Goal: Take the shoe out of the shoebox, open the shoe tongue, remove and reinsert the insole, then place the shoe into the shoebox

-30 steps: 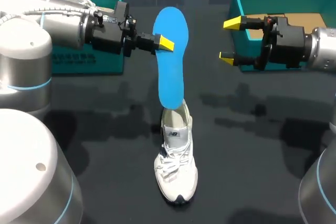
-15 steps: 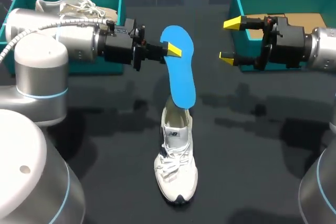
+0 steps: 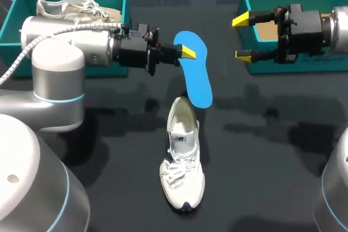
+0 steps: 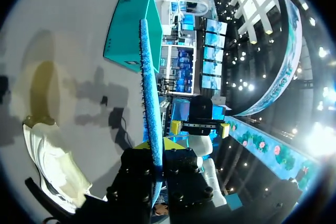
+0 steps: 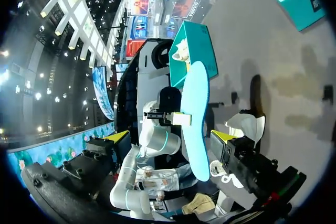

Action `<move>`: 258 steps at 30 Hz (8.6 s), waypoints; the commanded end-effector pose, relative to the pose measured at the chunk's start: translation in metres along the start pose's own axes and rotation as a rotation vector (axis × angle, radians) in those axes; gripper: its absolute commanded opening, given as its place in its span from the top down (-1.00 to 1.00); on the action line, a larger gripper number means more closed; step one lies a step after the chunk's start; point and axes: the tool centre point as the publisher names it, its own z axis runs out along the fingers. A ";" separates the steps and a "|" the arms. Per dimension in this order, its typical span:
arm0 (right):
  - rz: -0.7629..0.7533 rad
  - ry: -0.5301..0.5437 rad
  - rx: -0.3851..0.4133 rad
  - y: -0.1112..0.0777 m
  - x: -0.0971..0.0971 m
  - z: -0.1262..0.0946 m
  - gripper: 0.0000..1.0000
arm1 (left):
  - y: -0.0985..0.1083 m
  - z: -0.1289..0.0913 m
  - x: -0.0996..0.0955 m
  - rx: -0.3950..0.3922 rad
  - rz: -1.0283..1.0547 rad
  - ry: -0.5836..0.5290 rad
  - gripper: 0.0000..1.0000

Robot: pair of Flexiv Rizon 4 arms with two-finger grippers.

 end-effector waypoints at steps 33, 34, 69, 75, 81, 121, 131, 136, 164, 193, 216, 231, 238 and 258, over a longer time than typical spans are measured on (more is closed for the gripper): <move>-0.029 -1.025 0.134 -0.010 0.118 0.032 -1.00 | -0.001 0.006 -0.003 0.002 -0.009 0.007 1.00; -0.032 -1.036 0.135 -0.011 0.119 0.033 -1.00 | -0.001 0.006 -0.003 0.002 -0.009 0.007 1.00; -0.089 -1.373 0.140 -0.024 0.113 0.073 -1.00 | -0.001 0.006 -0.003 0.002 -0.009 0.007 1.00; -0.097 -1.384 0.134 -0.025 0.110 0.075 -1.00 | -0.001 0.006 -0.003 0.002 -0.009 0.007 1.00; -0.106 -1.371 0.122 -0.025 0.108 0.074 -1.00 | -0.001 0.006 -0.003 0.002 -0.009 0.007 1.00; 0.111 -0.593 -0.009 -0.007 0.087 0.015 -1.00 | -0.001 0.006 -0.003 0.002 -0.009 0.007 1.00; 0.095 -0.432 -0.053 -0.011 0.069 0.012 -1.00 | -0.001 0.006 -0.003 0.002 -0.009 0.007 1.00; 0.091 -0.374 -0.064 -0.011 0.064 0.014 -1.00 | -0.001 0.006 -0.003 0.002 -0.009 0.007 1.00; 0.097 -0.124 -0.116 -0.017 0.013 0.029 -1.00 | -0.001 0.006 -0.003 0.002 -0.009 0.007 1.00; 0.060 0.002 -0.115 -0.016 -0.008 0.030 -1.00 | -0.027 -0.042 0.029 0.051 0.789 0.113 1.00; 0.060 0.025 -0.088 -0.014 -0.010 0.030 -1.00 | -0.019 -0.058 0.040 0.141 1.517 0.100 1.00; 0.060 0.025 -0.088 -0.014 -0.010 0.030 -1.00 | -0.019 -0.059 0.040 0.150 1.550 0.093 1.00; 0.060 0.025 -0.088 -0.014 -0.010 0.030 -1.00 | -0.006 -0.070 0.048 0.170 1.845 0.106 1.00; 0.060 0.025 -0.088 -0.014 -0.010 0.030 -1.00 | 0.014 -0.066 0.046 0.164 2.617 -0.110 1.00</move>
